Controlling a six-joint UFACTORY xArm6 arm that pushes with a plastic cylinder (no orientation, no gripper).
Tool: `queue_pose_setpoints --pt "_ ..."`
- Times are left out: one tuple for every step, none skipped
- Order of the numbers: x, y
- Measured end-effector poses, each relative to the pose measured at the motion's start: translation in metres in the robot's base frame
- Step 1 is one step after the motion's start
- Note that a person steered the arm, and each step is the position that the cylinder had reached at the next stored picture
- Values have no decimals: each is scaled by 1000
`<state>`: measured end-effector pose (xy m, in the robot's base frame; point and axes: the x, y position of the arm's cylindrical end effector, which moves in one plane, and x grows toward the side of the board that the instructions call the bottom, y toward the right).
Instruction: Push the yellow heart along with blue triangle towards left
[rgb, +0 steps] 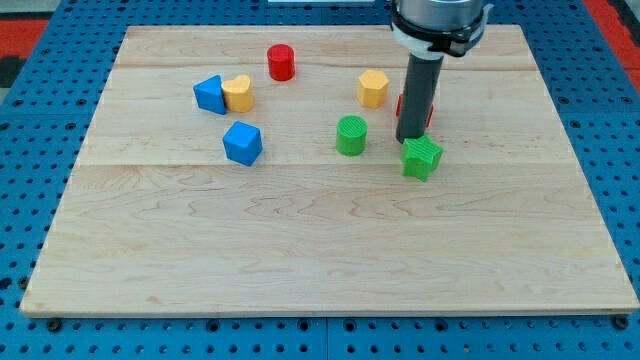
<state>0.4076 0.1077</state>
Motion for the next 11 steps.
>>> queue_pose_setpoints --pt "-42 6" --pt "-57 6" --pt "-57 6" --pt "-51 -19" --pt "-51 -68" --pt "-55 -111" --pt "-65 -119" --pt "-72 -118" --pt "-72 -118" --pt "-73 -118" --pt "-79 -134"
